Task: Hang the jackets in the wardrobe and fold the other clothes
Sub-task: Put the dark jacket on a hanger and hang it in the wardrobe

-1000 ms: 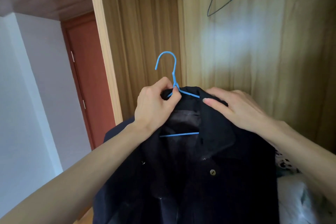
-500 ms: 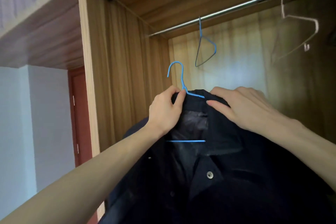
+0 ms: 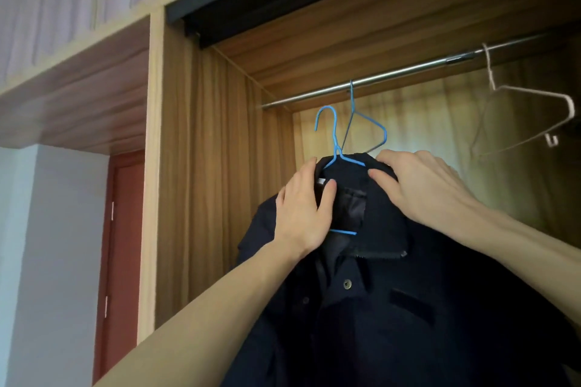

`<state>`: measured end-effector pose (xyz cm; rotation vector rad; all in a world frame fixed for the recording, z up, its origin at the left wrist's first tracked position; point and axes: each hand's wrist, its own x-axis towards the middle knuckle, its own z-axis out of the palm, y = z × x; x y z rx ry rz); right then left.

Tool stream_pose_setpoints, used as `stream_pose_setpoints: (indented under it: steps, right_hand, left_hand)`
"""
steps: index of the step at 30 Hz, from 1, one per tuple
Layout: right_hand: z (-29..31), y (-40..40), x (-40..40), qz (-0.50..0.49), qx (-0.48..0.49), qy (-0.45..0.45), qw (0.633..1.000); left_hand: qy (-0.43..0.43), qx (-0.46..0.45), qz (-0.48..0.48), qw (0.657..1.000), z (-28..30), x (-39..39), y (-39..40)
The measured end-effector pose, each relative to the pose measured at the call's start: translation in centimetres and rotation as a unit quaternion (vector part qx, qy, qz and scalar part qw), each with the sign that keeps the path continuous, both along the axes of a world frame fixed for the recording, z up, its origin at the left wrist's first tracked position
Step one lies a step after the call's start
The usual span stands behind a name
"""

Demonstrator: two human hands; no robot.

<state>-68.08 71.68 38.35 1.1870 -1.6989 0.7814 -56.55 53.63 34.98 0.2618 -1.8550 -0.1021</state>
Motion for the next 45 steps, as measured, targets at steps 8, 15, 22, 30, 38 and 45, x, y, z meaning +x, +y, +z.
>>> stream_pose_setpoints:
  steps: [8, 15, 22, 30, 38, 45]
  right_hand:
    - [5.2, -4.4, -0.3, -0.022, -0.002, -0.048, 0.999]
    - [9.1, -8.9, 0.9, -0.052, -0.004, -0.046, 0.998]
    - [13.9, -12.6, 1.5, -0.136, -0.034, -0.051, 0.989]
    - [17.3, -14.9, 1.2, -0.155, -0.06, -0.085, 0.982]
    - [19.7, -18.4, 0.2, -0.144, -0.067, -0.094, 0.983]
    - [19.4, -21.0, -1.6, -0.141, -0.056, -0.108, 0.983]
  left_hand:
    - [-0.075, -0.015, -0.058, 0.995, 1.7, -1.1, -6.0]
    - [-0.056, 0.005, -0.079, 0.995, 5.1, -3.0, -10.3]
    - [-0.051, 0.004, -0.096, 0.994, 9.5, -5.5, -13.3]
    - [-0.056, 0.003, -0.108, 0.993, 12.9, -8.1, -15.2]
    - [-0.053, 0.039, -0.119, 0.991, 15.4, -9.6, -18.5]
    - [-0.08, 0.039, -0.119, 0.989, 15.3, -11.1, -20.8]
